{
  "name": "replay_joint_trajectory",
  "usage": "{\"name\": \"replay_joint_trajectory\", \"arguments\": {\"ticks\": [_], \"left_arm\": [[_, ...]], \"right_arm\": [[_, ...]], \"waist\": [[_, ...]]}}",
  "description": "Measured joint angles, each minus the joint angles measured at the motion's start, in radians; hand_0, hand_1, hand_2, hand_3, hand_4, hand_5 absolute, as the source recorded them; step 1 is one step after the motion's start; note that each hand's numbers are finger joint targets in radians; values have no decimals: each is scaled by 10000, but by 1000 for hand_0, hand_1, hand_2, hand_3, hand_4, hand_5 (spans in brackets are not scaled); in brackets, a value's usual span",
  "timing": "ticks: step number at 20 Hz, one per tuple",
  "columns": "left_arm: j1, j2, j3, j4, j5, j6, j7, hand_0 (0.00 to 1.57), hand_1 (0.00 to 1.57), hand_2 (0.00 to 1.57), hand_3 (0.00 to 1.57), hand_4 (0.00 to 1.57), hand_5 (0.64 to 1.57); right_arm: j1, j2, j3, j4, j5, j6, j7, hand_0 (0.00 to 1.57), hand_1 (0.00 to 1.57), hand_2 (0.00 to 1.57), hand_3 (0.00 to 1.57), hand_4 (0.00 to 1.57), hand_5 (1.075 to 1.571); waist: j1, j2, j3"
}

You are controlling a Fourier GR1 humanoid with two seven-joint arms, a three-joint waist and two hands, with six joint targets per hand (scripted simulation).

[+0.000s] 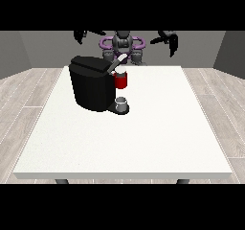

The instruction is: Insert the coffee pod into the coffee machine and close the lid

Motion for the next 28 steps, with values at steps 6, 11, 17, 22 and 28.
{"name": "replay_joint_trajectory", "arguments": {"ticks": [6, 11, 17, 22, 28], "left_arm": [[604, -75, -974, -1157, 830, 133, 374, 0, 0, 0, 0, 382, 1571], [841, -34, -1369, -2402, 1206, 279, 877, 0, 0, 0, 0, 342, 1571], [1425, 75, -1513, -3795, 1535, 280, 1332, 0, 0, 0, 0, 371, 1571], [2019, 218, -1591, -4696, 1687, 343, 1365, 0, 0, 0, 0, 360, 1571], [2519, 334, -1631, -5626, 1927, 478, 1677, 0, 0, 0, 0, 368, 1571]], "right_arm": [[-739, -74, -620, 882, -651, 134, 274, 0, 0, 0, 0, 129, 1571], [-1426, -277, -1015, 1552, -1099, 285, 393, 0, 0, 0, 0, 65, 1571], [-2058, -166, -772, 1983, -1082, 317, 373, 0, 0, 0, 0, 0, 1571], [-2474, -14, -464, 2207, -1008, 420, 304, 0, 0, 0, 0, 0, 1571], [-2908, 131, -141, 2430, -824, 438, 181, 0, 0, 0, 0, 0, 1571]], "waist": [[413, 407, 2], [532, 966, 3], [376, 1558, 1], [213, 1896, 0], [13, 2203, 1]]}}
